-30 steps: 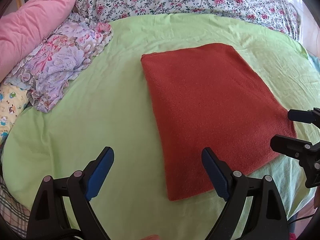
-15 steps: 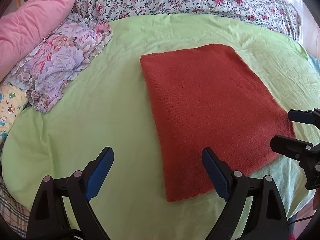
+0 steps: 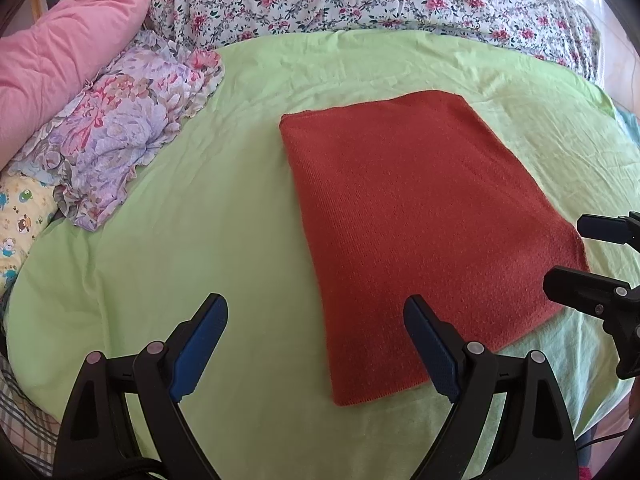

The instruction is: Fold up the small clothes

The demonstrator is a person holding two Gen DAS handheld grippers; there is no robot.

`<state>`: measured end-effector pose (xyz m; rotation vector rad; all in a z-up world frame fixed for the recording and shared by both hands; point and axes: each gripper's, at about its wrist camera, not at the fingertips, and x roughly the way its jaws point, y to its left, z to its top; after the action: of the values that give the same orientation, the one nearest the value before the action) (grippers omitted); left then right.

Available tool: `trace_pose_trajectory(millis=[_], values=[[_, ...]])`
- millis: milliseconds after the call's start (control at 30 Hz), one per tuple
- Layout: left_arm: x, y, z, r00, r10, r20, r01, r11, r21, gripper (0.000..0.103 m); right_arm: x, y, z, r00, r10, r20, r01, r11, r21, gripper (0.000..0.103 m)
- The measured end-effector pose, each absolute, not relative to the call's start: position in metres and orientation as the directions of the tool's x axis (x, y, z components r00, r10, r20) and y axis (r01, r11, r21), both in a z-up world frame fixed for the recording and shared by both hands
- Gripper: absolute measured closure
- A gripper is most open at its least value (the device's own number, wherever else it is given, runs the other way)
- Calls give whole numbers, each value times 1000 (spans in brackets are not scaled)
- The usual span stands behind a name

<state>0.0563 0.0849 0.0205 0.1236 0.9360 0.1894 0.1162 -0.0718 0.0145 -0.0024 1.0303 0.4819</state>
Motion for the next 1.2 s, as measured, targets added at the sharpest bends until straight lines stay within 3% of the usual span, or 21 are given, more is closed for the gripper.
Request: trace_pose_trajectory(millis=[1200], values=[[83, 98, 33, 601, 237, -763, -133, 971, 197, 12, 139, -77, 24, 452, 390, -802, -360, 903, 236, 2]])
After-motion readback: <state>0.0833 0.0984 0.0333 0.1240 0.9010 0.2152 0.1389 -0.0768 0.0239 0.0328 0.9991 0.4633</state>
